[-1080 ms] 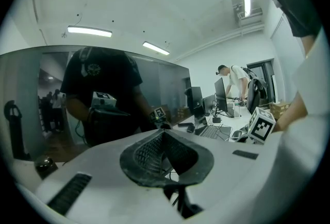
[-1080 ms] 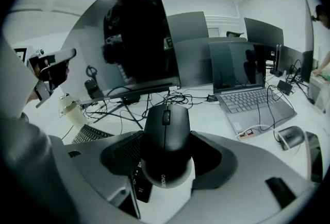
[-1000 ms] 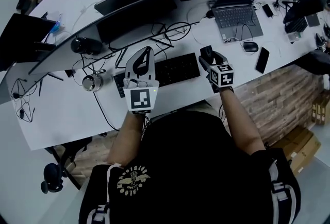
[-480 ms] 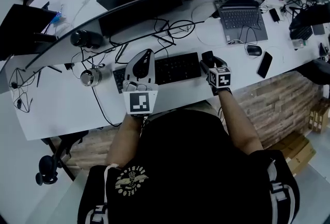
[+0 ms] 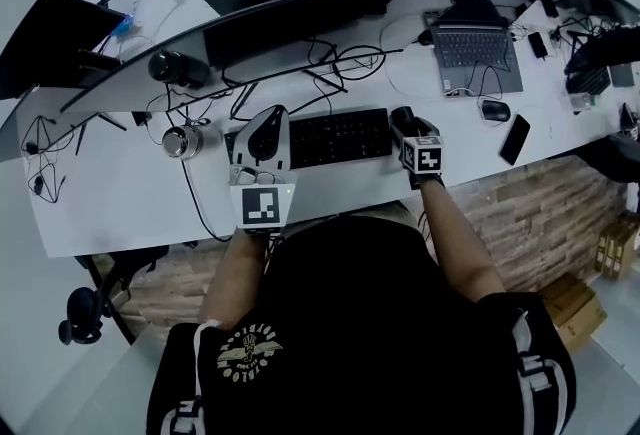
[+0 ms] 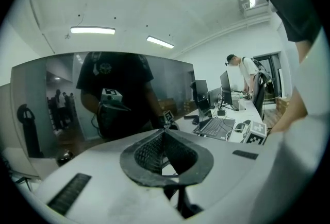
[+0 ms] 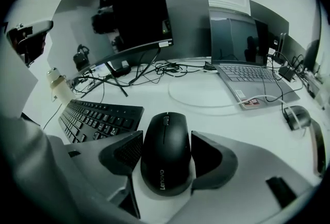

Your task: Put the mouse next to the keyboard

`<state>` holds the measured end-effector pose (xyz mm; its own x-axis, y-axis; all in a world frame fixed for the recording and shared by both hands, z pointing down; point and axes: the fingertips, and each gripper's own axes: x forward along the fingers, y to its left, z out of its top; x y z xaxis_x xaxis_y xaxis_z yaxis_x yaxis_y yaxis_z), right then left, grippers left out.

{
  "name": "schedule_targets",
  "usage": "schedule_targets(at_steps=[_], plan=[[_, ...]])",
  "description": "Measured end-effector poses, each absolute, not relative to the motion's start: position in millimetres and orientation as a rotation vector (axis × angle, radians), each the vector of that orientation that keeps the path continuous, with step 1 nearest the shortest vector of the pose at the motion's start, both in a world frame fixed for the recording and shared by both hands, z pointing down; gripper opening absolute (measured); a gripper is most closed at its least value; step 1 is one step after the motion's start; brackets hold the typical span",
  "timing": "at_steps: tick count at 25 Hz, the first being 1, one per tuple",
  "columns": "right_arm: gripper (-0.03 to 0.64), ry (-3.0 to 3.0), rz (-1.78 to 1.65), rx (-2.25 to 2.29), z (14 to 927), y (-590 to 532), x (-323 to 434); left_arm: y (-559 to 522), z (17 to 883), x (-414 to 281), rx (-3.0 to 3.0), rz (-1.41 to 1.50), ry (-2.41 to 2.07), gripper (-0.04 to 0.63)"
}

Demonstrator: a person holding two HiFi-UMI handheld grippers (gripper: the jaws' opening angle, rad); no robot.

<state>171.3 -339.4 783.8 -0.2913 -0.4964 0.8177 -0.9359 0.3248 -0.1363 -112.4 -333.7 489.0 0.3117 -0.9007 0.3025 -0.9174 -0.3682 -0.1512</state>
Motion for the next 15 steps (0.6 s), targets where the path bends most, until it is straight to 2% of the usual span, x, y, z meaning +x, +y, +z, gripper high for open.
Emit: schedule_targets(at_steps=[5, 6, 11, 12, 15], plan=[[0.29, -1.964, 0.776, 1.317, 758.8, -340.9, 175.0, -329.4, 473.4, -121.9, 2.522, 0.489, -1.767, 0.002], [0.273, -1.982, 0.754, 1.335, 750.8, -341.1, 175.4, -328.0, 470.8, -123.4, 2.524, 0.482, -1.769, 0.002], [0.031, -2.064, 0.591, 1.415, 711.1, -336.0, 175.8, -321.0, 459.0, -129.3, 2.551, 0.47, -1.773, 0.002], [0.003, -2.08, 0.569, 1.432, 703.5, -334.1, 175.0, -319.6, 455.2, -130.9, 2.563, 0.468, -1.775, 0.002], [0.002, -2.137, 0.538, 1.455, 681.6, -324.9, 169.1, -315.0, 444.8, -139.0, 2.588, 0.455, -1.786, 0.002]])
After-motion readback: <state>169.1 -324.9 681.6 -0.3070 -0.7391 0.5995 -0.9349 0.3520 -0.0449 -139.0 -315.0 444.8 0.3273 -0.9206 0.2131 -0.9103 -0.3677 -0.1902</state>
